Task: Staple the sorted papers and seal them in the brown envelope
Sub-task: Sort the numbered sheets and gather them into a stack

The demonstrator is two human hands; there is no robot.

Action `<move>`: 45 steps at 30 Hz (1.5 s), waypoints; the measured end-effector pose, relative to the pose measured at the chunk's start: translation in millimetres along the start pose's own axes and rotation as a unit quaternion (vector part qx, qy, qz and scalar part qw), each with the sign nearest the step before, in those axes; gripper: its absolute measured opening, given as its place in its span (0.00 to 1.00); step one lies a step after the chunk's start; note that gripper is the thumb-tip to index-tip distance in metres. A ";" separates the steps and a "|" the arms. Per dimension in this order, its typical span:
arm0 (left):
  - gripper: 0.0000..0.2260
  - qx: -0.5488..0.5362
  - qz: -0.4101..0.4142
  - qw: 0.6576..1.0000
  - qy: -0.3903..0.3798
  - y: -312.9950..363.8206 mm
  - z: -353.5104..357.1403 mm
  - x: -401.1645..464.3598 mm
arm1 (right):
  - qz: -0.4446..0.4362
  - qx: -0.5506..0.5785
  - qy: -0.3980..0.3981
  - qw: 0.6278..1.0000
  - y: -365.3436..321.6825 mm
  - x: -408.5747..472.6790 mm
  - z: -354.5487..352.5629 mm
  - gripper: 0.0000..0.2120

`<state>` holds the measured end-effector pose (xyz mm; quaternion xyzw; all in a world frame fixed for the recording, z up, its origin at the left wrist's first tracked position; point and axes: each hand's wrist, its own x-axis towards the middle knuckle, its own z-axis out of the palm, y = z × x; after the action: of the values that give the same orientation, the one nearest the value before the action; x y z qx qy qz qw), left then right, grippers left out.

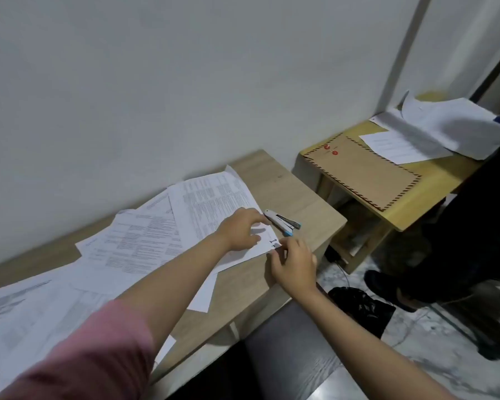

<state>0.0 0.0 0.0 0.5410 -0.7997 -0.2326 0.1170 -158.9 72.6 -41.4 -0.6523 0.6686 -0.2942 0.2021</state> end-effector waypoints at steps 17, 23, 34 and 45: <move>0.15 0.215 0.080 0.968 -0.105 4.0 -7.0 31.5 | 0.048 0.060 0.046 0.996 2.8 5.8 13.5 0.10; 0.14 0.244 0.095 0.958 -0.117 10.4 -10.8 32.5 | 0.052 0.069 0.039 0.996 -2.0 4.8 9.3 0.10; 0.06 0.071 0.033 0.997 0.009 12.8 -53.3 11.4 | 0.050 0.293 0.066 0.953 -34.5 19.7 -5.0 0.04; 0.07 -0.013 -0.077 0.984 0.163 5.8 -141.5 -66.7 | -0.071 0.370 0.010 0.926 -136.3 66.4 -24.8 0.07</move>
<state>83.2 28.4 129.5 0.6300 -0.7230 -0.1598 0.2340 -76.9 13.3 74.2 -0.5742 0.4661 -0.5406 0.4010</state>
